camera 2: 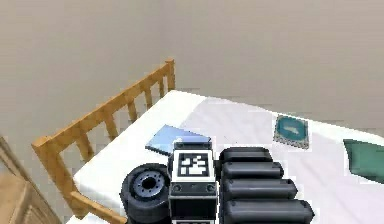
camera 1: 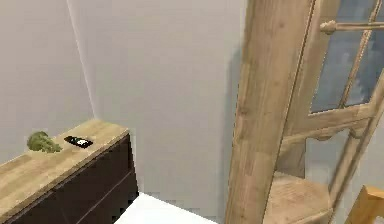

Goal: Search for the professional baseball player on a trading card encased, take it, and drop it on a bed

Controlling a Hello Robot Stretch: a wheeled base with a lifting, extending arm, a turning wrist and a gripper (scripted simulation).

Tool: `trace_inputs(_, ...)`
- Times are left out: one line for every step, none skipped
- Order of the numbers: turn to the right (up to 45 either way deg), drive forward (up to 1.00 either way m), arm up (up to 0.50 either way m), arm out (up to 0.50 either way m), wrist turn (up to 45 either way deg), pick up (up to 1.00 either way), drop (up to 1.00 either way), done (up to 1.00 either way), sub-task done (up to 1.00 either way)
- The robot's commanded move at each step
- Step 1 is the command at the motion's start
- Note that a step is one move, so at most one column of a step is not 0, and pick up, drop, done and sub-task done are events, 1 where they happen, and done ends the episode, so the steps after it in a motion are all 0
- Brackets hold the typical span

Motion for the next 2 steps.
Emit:
trace_inputs(45.0, 0.0, 0.0, 0.0, 0.0, 0.0, 0.0, 0.0, 0.0)
trace_inputs(39.0, 0.0, 0.0, 0.0, 0.0, 0.0, 0.0, 0.0, 0.0)
